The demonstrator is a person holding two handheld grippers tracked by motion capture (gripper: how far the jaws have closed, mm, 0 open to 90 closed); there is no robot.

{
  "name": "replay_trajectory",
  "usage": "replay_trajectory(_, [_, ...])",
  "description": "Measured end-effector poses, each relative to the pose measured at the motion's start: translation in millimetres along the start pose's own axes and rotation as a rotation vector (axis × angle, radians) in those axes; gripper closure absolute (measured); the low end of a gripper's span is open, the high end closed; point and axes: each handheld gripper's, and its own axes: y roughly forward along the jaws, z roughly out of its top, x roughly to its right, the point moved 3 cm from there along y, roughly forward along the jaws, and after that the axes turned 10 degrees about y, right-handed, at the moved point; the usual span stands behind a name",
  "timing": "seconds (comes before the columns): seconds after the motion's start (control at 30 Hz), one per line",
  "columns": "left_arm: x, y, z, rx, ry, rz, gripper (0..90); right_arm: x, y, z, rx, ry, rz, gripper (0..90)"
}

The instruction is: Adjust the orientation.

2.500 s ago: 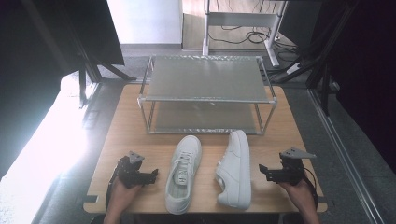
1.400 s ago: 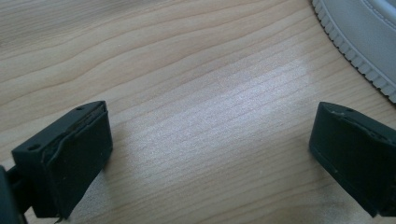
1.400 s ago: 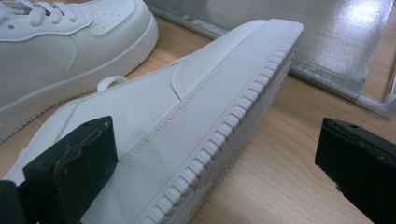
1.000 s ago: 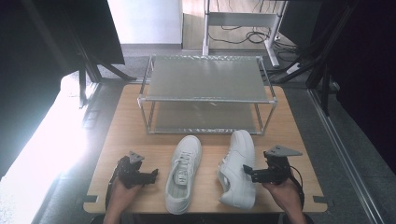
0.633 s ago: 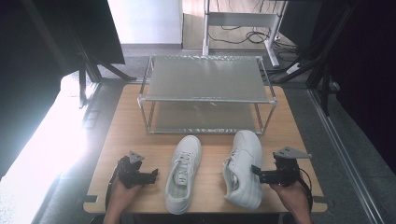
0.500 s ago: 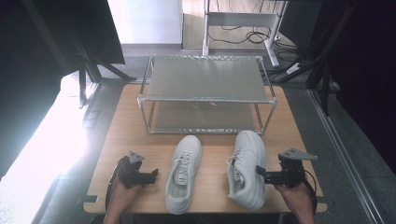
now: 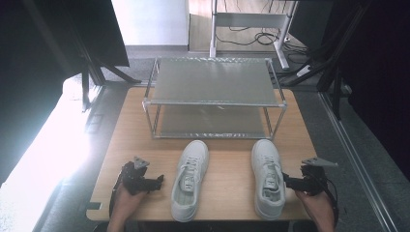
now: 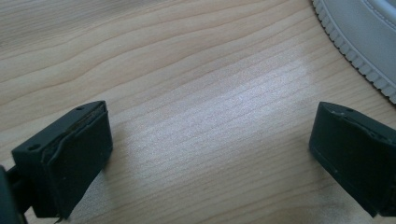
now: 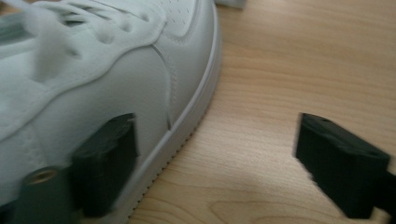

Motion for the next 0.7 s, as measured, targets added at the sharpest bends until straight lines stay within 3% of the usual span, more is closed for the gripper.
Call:
replay_trajectory(0.2, [0.1, 0.0, 0.1, 0.0, -0.001, 0.001, 0.0, 8.0, 4.0, -2.3, -0.006, 0.047, 0.06, 13.0])
replay_trajectory(0.33, [0.3, 0.0, 0.2, -0.001, -0.002, 0.001, 0.0, 14.5, 9.9, -6.4, -0.031, 0.054, 0.05, 13.1])
replay_trajectory(0.57, [1.6, -1.6, 1.3, -0.03, -0.01, 0.0, 0.0, 14.4, 8.4, -5.9, -0.011, 0.04, 0.053, 13.4])
replay_trajectory(0.7, [1.5, -4.2, 1.5, -0.045, -0.021, -0.004, 0.0, 12.9, 2.7, -3.5, 0.016, 0.058, 0.079, 13.3])
